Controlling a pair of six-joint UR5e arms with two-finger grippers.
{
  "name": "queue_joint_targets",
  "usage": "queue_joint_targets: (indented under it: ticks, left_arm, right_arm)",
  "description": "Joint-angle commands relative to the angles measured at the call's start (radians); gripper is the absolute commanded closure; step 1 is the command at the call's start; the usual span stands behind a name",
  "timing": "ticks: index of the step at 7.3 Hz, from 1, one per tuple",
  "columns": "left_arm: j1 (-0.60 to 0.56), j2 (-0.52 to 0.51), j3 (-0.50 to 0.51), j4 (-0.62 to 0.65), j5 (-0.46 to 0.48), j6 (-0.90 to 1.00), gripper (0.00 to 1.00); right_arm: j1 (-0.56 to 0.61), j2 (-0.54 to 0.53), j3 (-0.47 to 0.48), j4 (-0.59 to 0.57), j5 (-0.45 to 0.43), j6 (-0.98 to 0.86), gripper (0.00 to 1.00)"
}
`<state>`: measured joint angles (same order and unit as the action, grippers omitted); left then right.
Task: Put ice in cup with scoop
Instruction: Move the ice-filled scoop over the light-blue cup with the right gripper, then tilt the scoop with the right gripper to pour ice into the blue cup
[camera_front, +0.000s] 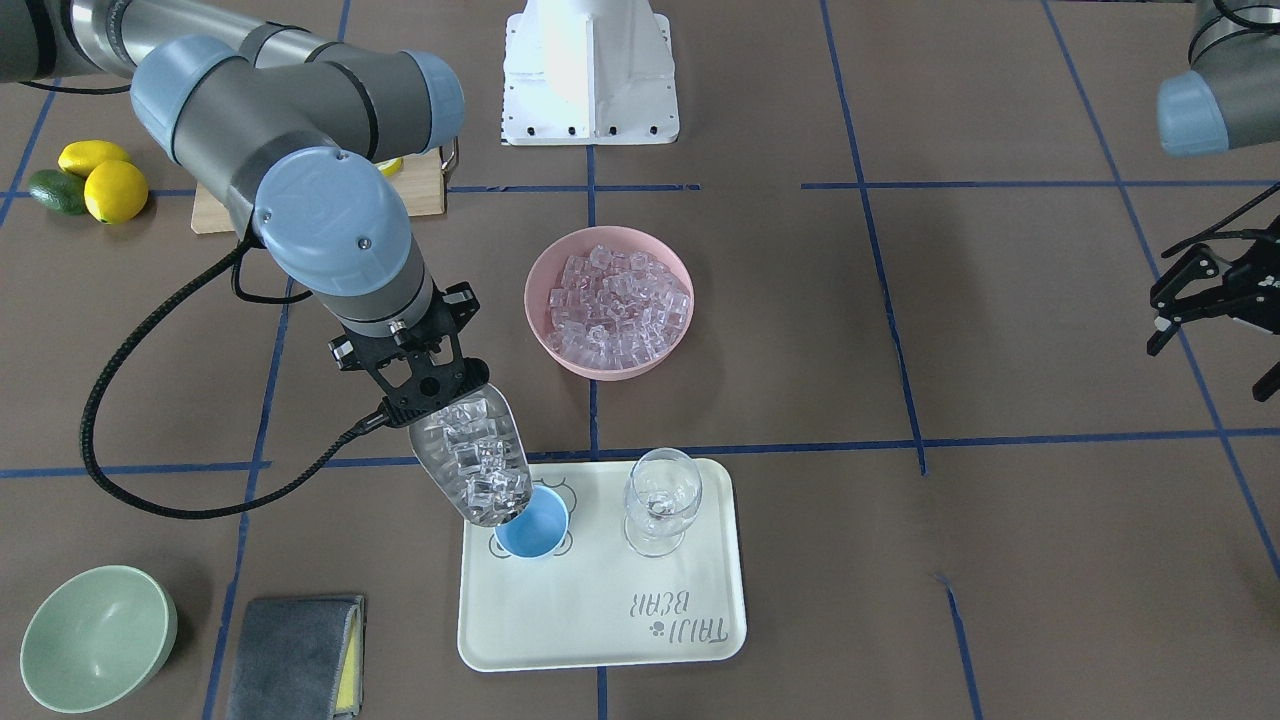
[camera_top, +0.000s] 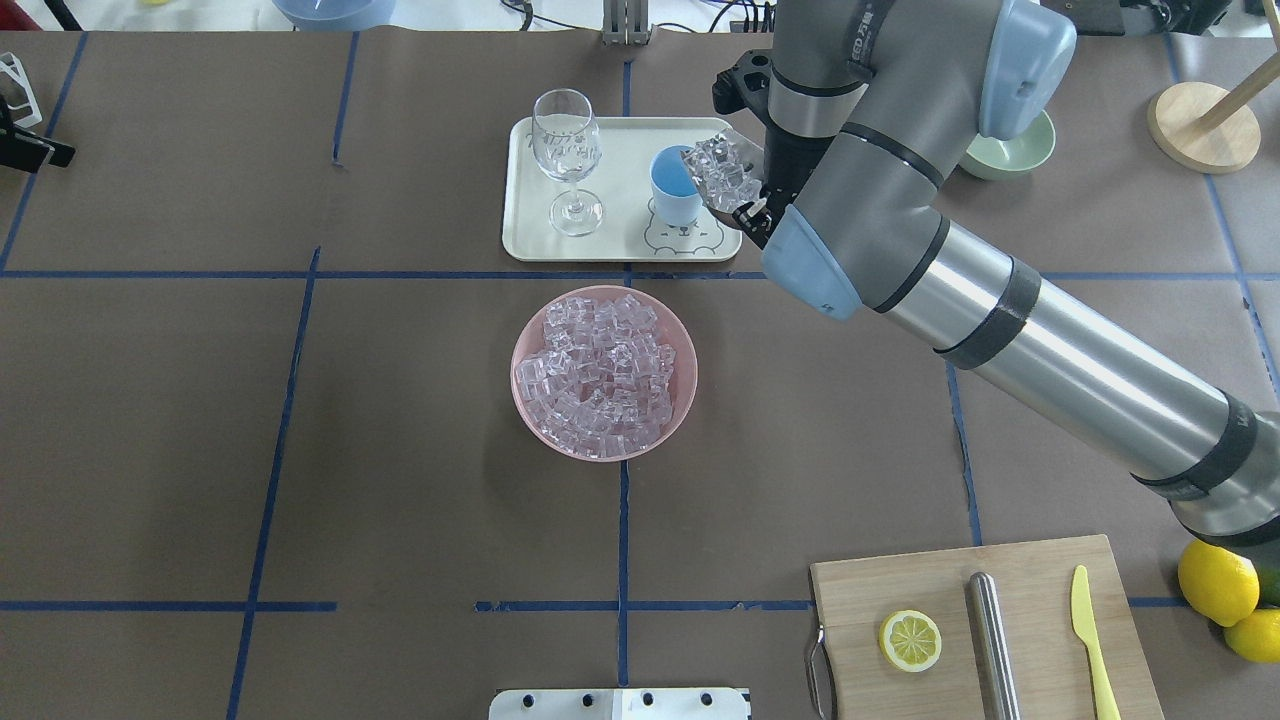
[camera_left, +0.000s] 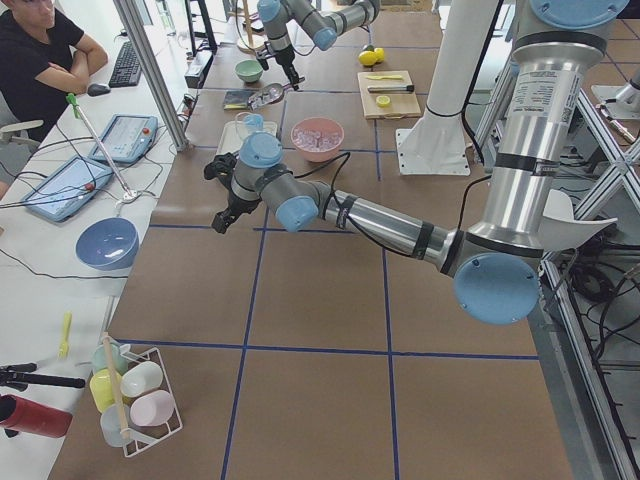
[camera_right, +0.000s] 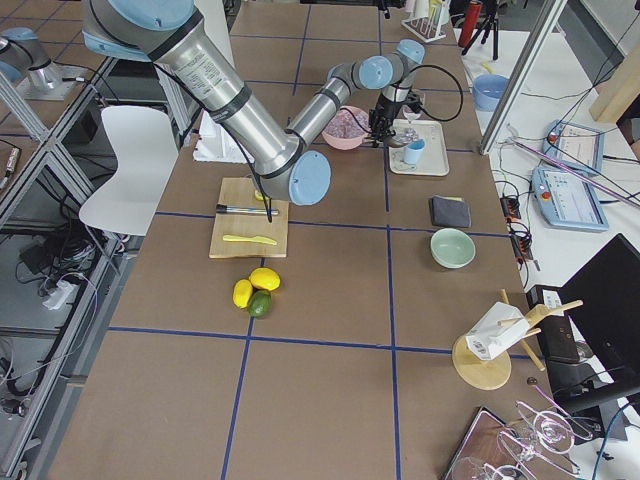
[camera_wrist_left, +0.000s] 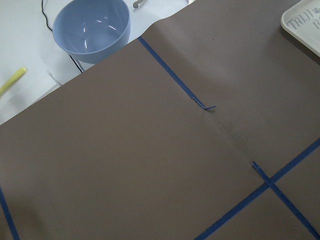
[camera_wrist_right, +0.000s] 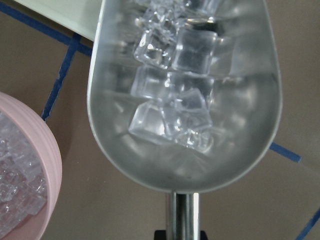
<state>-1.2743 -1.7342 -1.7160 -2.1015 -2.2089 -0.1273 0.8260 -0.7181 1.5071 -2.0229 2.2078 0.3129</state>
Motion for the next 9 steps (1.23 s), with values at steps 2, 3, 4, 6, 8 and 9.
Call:
queue_joint_targets:
  ticks: [2, 3, 4, 6, 8, 9]
  left_arm:
    - [0.000, 0.001, 0.001, 0.000, 0.000, 0.005, 0.00]
    - [0.000, 0.001, 0.001, 0.000, -0.002, 0.006, 0.00]
    - [0.000, 0.001, 0.001, 0.000, -0.002, 0.008, 0.00]
    - [0.000, 0.010, -0.001, -0.003, -0.002, 0.009, 0.00]
    - [0.000, 0.010, -0.001, -0.003, -0.003, 0.009, 0.00]
    - [-0.003, 0.009, -0.002, -0.003, -0.003, 0.009, 0.00]
  right_arm:
    - [-0.001, 0.077, -0.086, -0.088, 0.018, -0.002, 1.00]
    - [-0.001, 0.085, -0.096, -0.101, 0.018, -0.002, 1.00]
    - [-0.001, 0.086, -0.097, -0.109, 0.020, -0.002, 1.00]
    - [-0.002, 0.147, -0.170, -0.138, 0.020, -0.003, 1.00]
    - [-0.008, 0.158, -0.189, -0.145, 0.018, -0.003, 1.00]
    - [-0.014, 0.158, -0.189, -0.145, 0.018, -0.003, 1.00]
